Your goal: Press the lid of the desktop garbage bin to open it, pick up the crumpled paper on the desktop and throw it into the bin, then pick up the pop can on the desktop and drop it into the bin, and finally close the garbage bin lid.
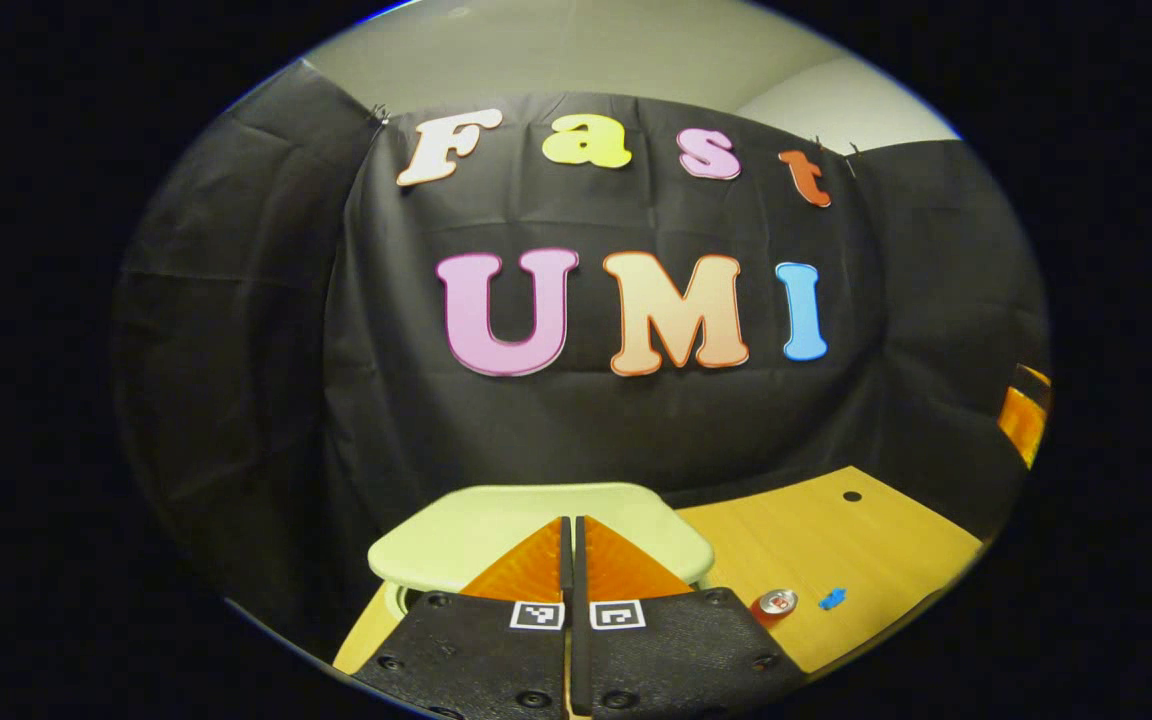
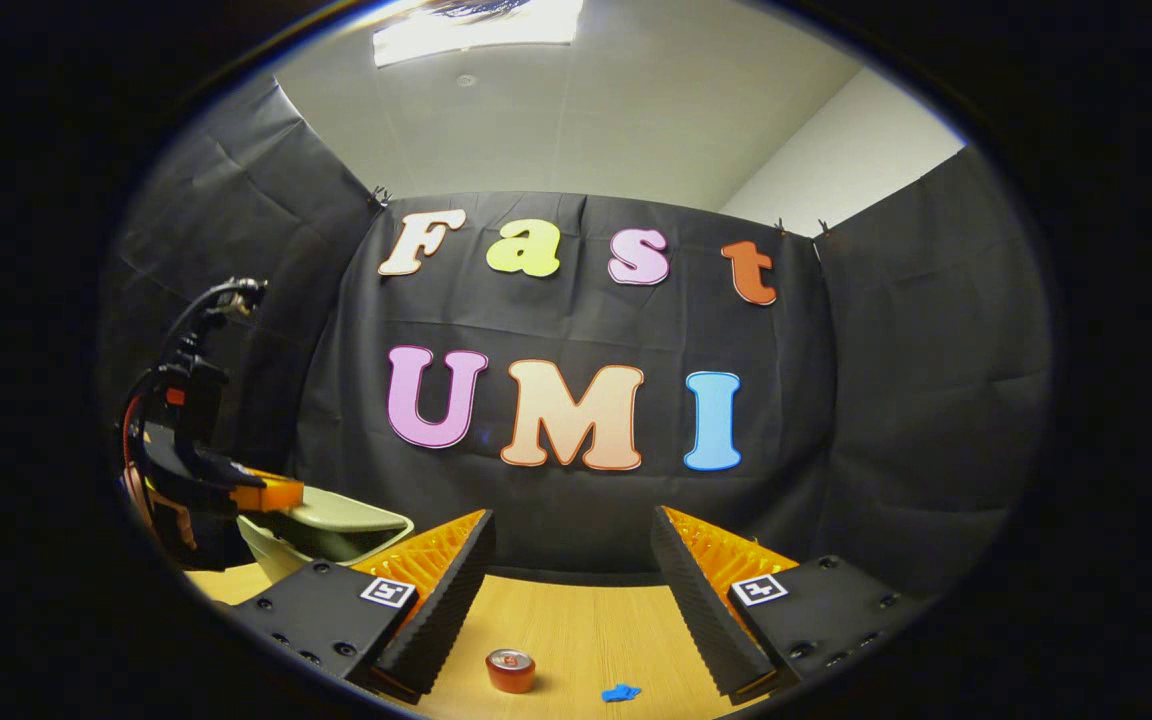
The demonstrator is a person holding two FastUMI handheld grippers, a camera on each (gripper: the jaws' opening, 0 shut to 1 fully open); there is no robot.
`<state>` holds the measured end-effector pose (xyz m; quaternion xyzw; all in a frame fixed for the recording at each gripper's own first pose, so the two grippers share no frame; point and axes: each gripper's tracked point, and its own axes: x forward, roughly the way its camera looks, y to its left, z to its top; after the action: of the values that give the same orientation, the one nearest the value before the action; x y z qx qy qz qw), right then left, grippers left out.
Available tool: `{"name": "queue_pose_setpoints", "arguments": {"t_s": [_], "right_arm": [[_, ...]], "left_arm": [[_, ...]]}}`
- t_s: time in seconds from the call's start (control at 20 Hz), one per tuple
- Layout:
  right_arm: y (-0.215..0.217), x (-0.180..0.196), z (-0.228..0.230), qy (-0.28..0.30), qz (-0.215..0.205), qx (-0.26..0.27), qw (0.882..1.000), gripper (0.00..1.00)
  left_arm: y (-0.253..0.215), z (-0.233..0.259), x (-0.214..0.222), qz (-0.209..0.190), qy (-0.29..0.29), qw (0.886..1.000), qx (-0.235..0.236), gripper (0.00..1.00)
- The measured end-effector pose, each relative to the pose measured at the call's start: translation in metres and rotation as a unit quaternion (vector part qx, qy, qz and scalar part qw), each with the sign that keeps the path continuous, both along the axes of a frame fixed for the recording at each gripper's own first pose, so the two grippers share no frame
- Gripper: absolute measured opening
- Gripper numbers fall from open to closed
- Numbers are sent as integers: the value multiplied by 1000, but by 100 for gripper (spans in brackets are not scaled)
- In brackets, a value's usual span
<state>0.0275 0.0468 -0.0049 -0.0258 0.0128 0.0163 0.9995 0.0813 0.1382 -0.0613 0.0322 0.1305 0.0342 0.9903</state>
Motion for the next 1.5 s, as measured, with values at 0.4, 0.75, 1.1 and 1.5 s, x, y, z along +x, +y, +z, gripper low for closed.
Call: {"name": "queue_pose_setpoints", "arguments": {"t_s": [0.4,0.75,1.1,1.5], "right_arm": [[-16,3,-1,-1,-12,18,1000,98],[-25,-1,-5,5,-11,18,1000,98],[-43,-1,-17,24,-22,13,999,98],[-72,14,-61,75,-38,3,996,98]], "left_arm": [[-13,84,0,8,-97,995,10,0],[-27,83,-18,32,-112,993,-26,2],[-55,71,-30,2,-116,991,-69,72],[-86,51,-41,-13,-105,992,-63,92]]}}
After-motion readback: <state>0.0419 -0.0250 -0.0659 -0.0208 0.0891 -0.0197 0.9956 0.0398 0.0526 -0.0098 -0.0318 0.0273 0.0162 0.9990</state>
